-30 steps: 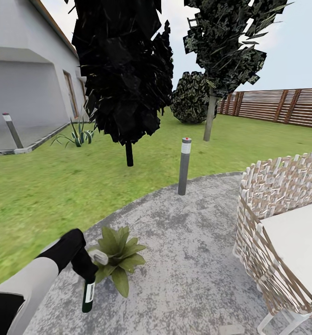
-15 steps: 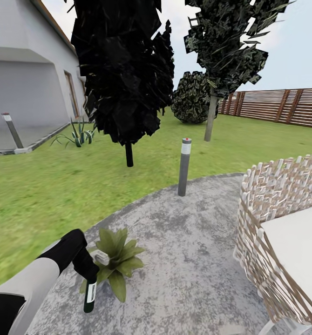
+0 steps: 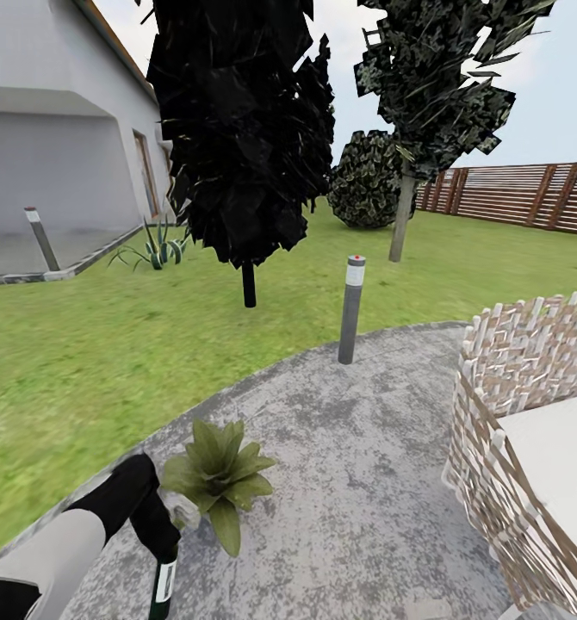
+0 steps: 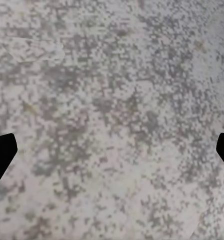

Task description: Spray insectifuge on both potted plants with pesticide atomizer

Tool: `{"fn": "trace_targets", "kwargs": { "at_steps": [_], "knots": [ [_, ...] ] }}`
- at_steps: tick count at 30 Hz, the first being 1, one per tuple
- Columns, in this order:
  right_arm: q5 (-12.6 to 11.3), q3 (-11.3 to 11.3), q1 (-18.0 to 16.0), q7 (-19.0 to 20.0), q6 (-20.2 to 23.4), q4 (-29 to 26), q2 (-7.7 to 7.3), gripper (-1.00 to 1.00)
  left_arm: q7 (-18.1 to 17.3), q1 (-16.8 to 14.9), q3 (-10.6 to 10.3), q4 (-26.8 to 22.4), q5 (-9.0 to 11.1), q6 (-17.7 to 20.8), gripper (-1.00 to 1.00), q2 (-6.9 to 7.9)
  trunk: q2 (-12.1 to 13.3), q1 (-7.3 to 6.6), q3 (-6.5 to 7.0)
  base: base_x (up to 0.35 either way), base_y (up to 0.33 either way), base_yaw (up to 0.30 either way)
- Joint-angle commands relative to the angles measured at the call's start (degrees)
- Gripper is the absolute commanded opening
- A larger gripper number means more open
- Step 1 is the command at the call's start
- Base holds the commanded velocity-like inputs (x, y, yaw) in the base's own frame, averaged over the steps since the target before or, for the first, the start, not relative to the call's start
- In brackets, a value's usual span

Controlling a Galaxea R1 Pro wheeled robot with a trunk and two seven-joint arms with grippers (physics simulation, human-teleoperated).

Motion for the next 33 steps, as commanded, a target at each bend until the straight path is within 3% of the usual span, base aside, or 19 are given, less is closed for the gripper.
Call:
{"fn": "trace_targets", "kwargs": {
  "at_steps": [1,6,20,26,33],
  "knots": [
    [-0.13,0.38,-0.04,-0.3,-0.12,0.07,0.01,1.0,-0.4,0.07,-0.16,-0.31,-0.28,0.29,-1.0,-0.05,-0.02,-0.01,-0.06,0.0,0.0,0.0],
    [-0.12,0.38,-0.04,-0.3,-0.12,0.07,0.01,1.0,-0.15,0.14,-0.11,-0.72,-0.37,0.31,-1.0,-0.36,-0.02,-0.01,-0.06,0.045,0.0,0.0],
    [-0.1,0.38,-0.04,-0.3,-0.12,0.07,0.01,1.0,0.15,0.21,0.27,-0.45,-0.35,0.34,-1.0,-0.52,-0.02,-0.01,-0.06,0.233,0.0,0.0],
    [-0.1,0.38,-0.04,-0.28,-0.12,0.07,0.01,1.0,0.25,1.21,0.37,-0.11,-0.29,-0.16,-1.0,1.35,-0.02,-0.01,-0.06,0.009,0.0,0.0],
    [-0.1,0.38,-0.04,-0.27,-0.12,0.07,0.01,1.0,0.36,2.64,-0.04,-0.03,-0.37,-0.32,-1.0,1.65,-0.02,-0.01,-0.06,0.0,0.0,0.0]
  ]
}}
